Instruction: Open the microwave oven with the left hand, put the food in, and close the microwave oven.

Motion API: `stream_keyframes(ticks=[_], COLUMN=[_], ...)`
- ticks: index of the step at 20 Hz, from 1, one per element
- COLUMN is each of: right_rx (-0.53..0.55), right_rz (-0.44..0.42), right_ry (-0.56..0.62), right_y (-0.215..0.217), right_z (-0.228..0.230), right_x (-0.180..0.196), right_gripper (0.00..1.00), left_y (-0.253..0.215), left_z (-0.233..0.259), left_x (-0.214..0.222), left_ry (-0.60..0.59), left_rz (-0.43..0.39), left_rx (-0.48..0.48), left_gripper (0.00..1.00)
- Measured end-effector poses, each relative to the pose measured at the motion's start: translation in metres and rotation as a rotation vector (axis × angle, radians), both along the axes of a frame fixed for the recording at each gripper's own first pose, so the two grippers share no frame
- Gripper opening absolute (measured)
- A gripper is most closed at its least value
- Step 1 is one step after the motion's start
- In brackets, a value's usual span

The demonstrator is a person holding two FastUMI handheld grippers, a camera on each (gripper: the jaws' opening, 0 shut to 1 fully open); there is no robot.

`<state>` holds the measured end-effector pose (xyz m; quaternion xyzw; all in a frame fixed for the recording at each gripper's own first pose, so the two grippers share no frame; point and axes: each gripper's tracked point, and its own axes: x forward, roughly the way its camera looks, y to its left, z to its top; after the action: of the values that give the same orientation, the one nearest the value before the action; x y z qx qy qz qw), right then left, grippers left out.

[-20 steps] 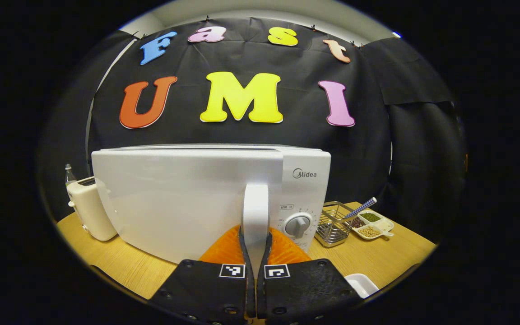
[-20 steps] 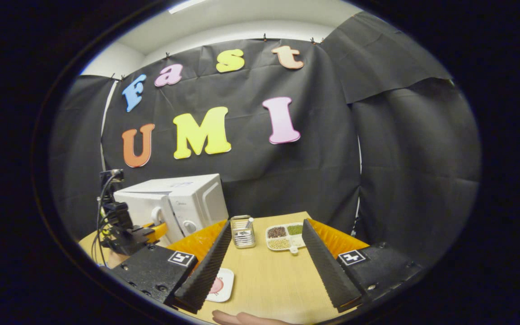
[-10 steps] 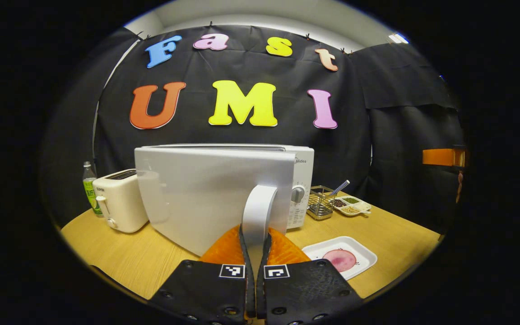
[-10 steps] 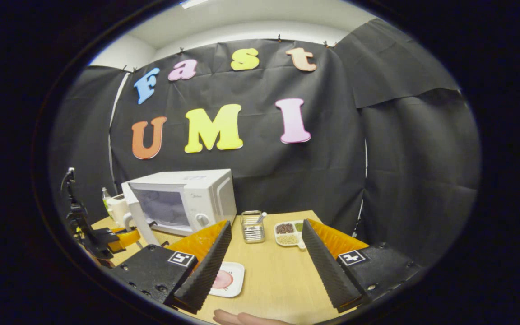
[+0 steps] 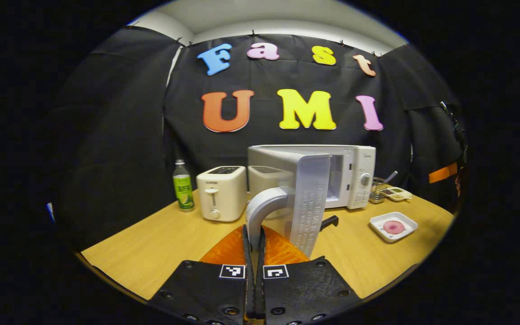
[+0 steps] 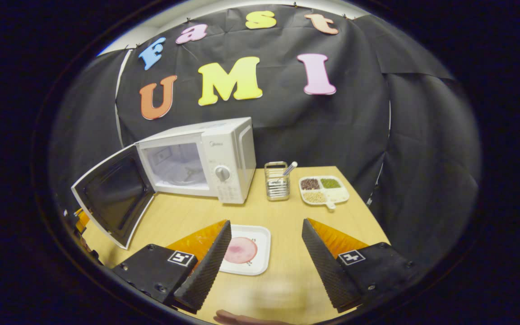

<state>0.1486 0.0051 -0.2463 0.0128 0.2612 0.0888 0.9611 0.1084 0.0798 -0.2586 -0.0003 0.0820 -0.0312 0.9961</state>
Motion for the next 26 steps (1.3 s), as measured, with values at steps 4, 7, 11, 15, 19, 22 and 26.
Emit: stream_keyframes(ticks=[4, 7, 11, 15, 19, 22, 26], right_rx=[-0.001, -0.017, -0.088, -0.136, -0.144, -0.061, 0.008], right_rz=[0.015, 0.01, 0.025, 0.068, 0.067, 0.069, 0.131], right_ry=[0.102, 0.146, 0.249, 0.391, 0.578, 0.742, 0.894], right_y=[0.016, 0.014, 0.009, 0.003, -0.009, -0.009, -0.004], right_z=[-0.023, -0.033, -0.06, -0.087, -0.122, -0.14, -0.151], right_x=[-0.004, -0.005, 0.011, 0.029, 0.043, 0.046, 0.049], right_gripper=[1.0, 1.0, 1.0, 0.99, 0.8, 0.64, 0.4], left_y=[0.027, 0.045, 0.069, 0.057, 0.038, 0.024, 0.017], left_z=[0.0, 0.001, 0.023, 0.074, 0.119, 0.132, 0.134], left_x=[0.005, -0.012, -0.032, -0.056, -0.07, -0.073, -0.072], left_ry=[0.0, 0.001, -0.012, -0.092, -0.166, -0.18, -0.173], left_rz=[-0.074, -0.091, 0.007, 0.029, 0.033, 0.028, 0.034], left_rx=[-0.017, -0.067, -0.074, -0.043, 0.009, 0.012, 0.027], left_gripper=[0.0, 0.79, 0.94, 0.94, 0.95, 0.94, 0.94])
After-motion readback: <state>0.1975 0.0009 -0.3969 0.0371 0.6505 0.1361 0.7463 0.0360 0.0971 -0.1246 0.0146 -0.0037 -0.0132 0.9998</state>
